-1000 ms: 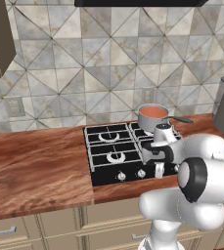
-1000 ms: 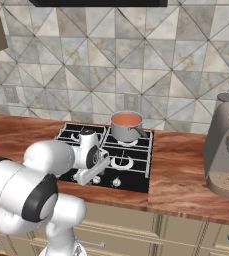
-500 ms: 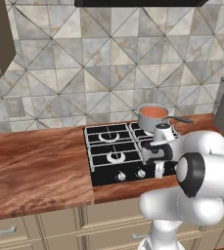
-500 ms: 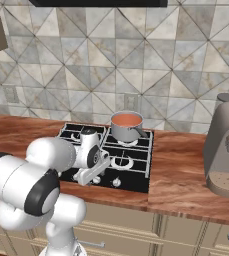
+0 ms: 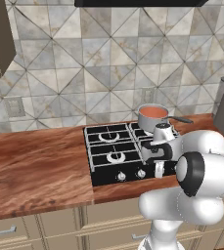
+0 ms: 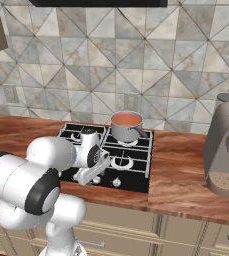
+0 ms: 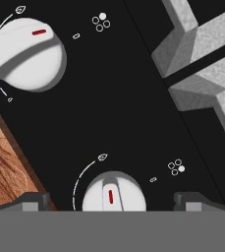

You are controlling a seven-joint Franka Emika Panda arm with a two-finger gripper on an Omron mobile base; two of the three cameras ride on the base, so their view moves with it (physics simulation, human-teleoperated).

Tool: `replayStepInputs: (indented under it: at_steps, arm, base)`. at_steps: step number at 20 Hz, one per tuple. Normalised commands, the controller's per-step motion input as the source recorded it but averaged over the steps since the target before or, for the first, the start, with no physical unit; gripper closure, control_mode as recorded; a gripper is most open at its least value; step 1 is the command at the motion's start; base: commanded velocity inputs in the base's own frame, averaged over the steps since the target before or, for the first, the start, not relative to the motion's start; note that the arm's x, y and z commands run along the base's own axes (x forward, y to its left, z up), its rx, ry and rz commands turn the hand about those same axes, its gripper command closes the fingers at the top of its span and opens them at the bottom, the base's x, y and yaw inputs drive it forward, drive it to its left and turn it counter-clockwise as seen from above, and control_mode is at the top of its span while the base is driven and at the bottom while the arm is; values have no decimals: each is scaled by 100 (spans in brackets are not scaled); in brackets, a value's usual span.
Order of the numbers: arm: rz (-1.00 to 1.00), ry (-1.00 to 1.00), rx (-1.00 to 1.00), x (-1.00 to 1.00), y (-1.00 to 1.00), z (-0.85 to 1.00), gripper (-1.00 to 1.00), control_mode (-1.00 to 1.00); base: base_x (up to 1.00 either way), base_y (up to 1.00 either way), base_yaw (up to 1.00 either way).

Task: Wait until the marinara sauce is simmered to a deep red color and then turn off the stove.

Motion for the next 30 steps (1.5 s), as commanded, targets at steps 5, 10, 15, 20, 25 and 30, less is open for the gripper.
replayStepInputs:
  at_steps: [5, 10, 15, 20, 25, 30]
  arm:
    - [0, 0, 0, 0, 0, 0, -100, -100]
    - [0, 0, 0, 0, 0, 0, -100, -100]
    - [0, 0, 0, 0, 0, 0, -100, -100]
    - [0, 0, 0, 0, 0, 0, -100, -100]
    - [0, 0, 0, 0, 0, 0, -100, -100]
    - [0, 0, 0, 0, 0, 0, -100, -100]
  base:
    - [0, 0, 0]
    - [0, 0, 0]
    - [0, 0, 0]
    - [0, 0, 0]
    - [0, 0, 0]
    - [0, 0, 0]
